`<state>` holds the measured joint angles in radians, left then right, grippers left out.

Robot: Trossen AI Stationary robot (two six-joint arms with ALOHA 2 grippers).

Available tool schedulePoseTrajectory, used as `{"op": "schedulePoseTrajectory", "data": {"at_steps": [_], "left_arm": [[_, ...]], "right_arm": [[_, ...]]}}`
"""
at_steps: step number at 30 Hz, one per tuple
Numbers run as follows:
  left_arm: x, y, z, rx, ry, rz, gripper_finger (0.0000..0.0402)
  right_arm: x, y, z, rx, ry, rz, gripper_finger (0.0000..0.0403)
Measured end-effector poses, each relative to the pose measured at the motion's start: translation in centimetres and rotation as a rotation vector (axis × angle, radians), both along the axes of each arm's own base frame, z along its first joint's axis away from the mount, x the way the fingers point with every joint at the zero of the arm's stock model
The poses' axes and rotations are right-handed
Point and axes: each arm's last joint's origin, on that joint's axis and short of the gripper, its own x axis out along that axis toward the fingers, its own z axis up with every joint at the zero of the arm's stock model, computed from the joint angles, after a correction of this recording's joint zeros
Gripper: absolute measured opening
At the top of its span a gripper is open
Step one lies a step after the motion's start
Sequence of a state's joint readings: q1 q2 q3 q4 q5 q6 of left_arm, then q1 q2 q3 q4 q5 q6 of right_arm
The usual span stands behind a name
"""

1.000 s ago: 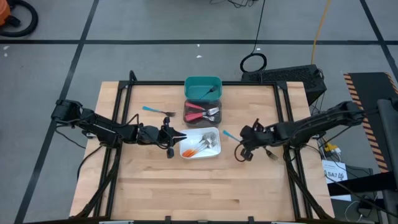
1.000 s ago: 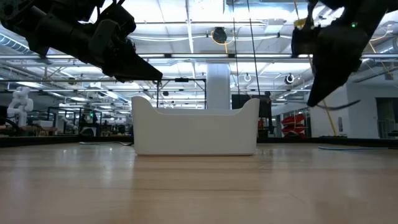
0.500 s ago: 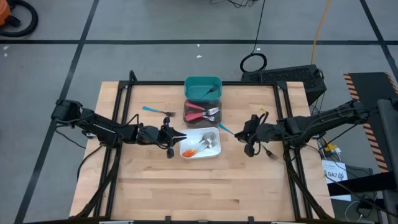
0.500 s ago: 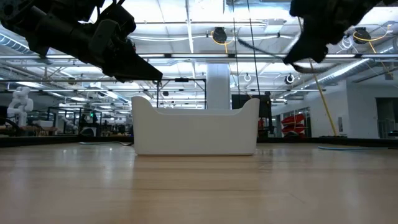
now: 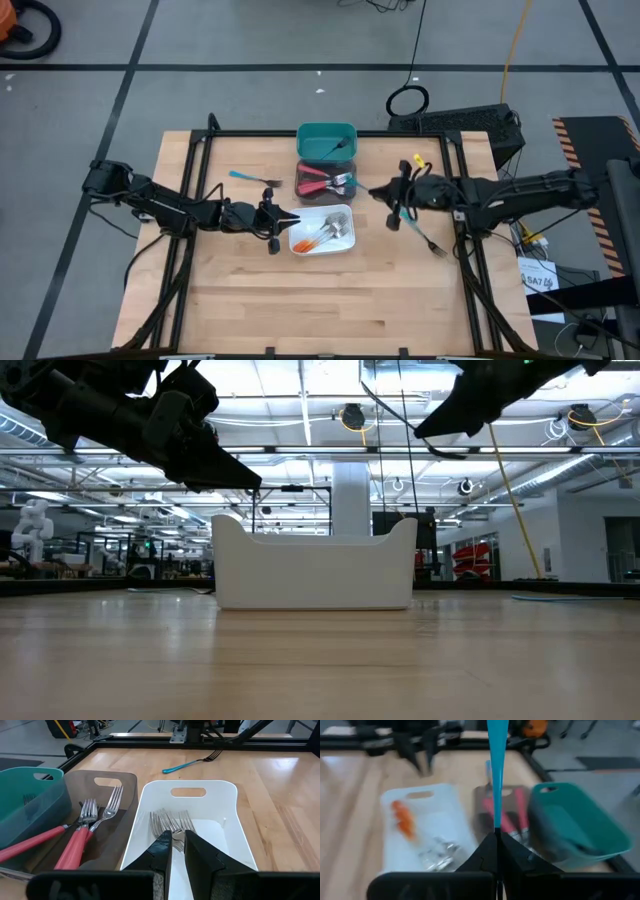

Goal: Sort silverware by color (type)
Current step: Put the bottom left blue fork into the blue bin

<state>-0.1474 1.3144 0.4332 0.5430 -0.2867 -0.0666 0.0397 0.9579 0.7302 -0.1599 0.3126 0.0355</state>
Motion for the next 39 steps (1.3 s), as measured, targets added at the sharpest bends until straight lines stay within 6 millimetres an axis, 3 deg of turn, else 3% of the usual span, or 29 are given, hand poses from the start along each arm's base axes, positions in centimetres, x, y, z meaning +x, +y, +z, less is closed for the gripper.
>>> {"op": "schedulePoseTrajectory", "data": {"at_steps": [17,31,39], "left_arm": [[0.0,0.0,0.1,0.003,-0.01,0.001,0.0053],[0.0,0.0,0.1,0.003,-0.005,0.0,0.0053],[0.0,0.0,0.0,0.002,-0.004,0.001,0.0053]], "right_arm": [[4.0,-8.1,3.4,-0.136,-0.167,0.032,0.0],[9.2,-15.3,4.1,-0.111,-0.017,0.067,0.0],[11.3,-19.7,3.3,-0.078,0.072,0.127,0.0]]}}
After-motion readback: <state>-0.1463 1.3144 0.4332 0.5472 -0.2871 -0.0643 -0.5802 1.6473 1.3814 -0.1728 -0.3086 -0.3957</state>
